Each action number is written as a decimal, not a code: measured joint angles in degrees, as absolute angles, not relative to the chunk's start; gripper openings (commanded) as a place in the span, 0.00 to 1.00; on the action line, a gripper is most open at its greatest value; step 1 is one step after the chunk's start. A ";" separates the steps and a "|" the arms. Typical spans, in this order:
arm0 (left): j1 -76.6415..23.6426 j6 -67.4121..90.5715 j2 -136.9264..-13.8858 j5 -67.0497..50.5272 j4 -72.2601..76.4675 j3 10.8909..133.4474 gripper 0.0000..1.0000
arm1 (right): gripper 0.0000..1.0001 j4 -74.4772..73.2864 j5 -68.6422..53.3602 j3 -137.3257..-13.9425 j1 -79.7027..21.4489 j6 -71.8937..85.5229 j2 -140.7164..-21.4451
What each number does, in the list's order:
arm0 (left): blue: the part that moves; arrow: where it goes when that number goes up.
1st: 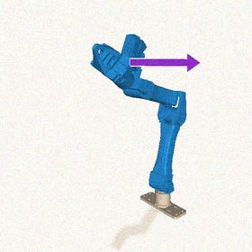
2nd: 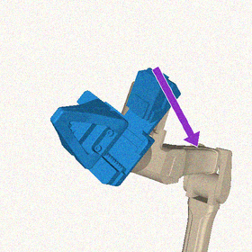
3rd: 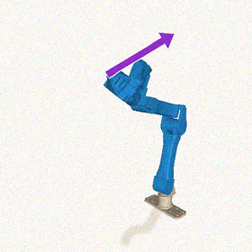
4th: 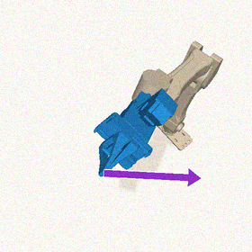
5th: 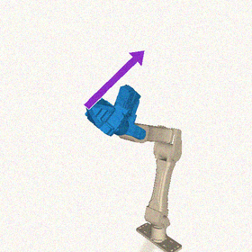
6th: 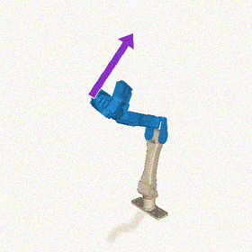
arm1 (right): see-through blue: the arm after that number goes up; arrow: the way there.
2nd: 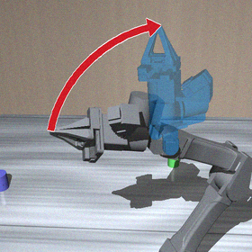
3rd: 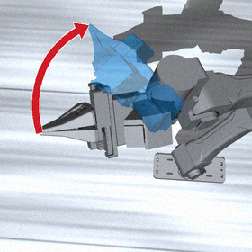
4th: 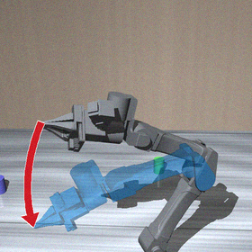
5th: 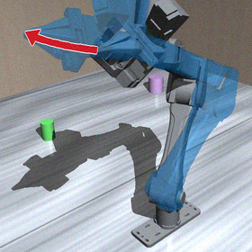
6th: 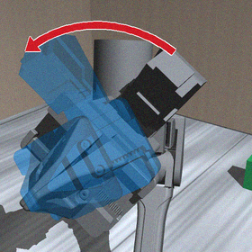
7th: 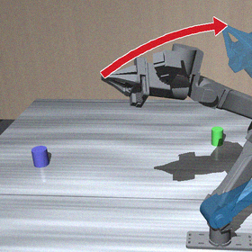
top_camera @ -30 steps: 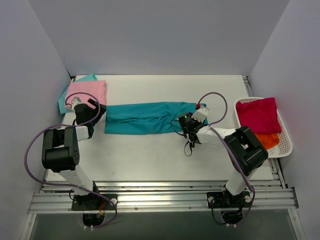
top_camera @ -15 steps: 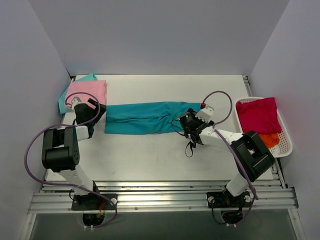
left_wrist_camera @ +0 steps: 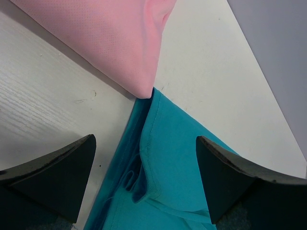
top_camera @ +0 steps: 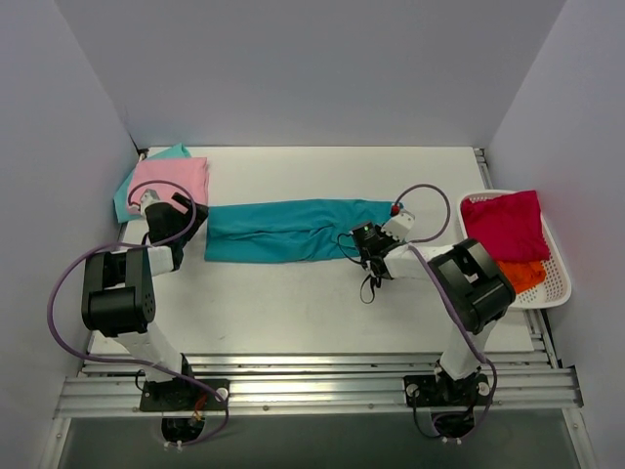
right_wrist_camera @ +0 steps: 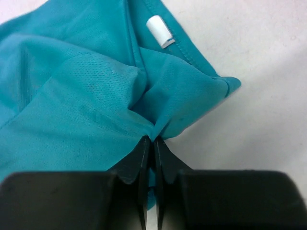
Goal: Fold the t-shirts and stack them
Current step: Fold the tshirt
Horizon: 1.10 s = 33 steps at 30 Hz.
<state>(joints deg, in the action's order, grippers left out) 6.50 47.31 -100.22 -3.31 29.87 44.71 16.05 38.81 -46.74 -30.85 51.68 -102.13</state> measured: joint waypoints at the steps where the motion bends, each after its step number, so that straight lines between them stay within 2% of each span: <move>1: 6.50 47.31 -100.22 -3.31 29.87 44.69 0.94 | 0.00 16.93 38.13 -46.78 -30.30 51.86 -102.43; 11: 6.52 47.33 -100.22 -3.46 30.20 44.69 0.94 | 0.00 18.57 35.29 -56.71 -22.90 49.93 -109.82; 17: 6.90 47.35 -100.22 -3.77 30.52 44.60 0.94 | 0.00 14.35 32.29 -80.44 -15.64 47.07 -123.02; 20: 6.98 47.35 -100.25 -3.90 30.70 44.56 0.94 | 0.24 13.80 29.78 -94.45 -11.64 44.91 -130.91; 21: 6.98 47.37 -100.27 -3.95 30.65 44.53 0.94 | 0.40 15.09 27.70 -99.44 -10.11 43.46 -134.04; 22: 6.98 47.35 -100.29 -3.97 30.68 44.53 0.94 | 0.84 17.56 25.21 -101.84 -9.04 42.06 -135.83; 23: 6.98 47.35 -100.29 -3.99 30.72 44.53 0.94 | 1.00 20.05 22.81 -102.41 -8.16 40.84 -136.66; 29: 7.14 47.35 -100.31 -4.25 30.74 44.49 0.94 | 1.00 28.93 16.51 -91.70 -5.39 33.19 -131.52; 33: 7.27 47.40 -100.31 -4.43 30.92 44.47 0.94 | 1.00 29.65 16.32 -78.06 -7.18 32.91 -117.34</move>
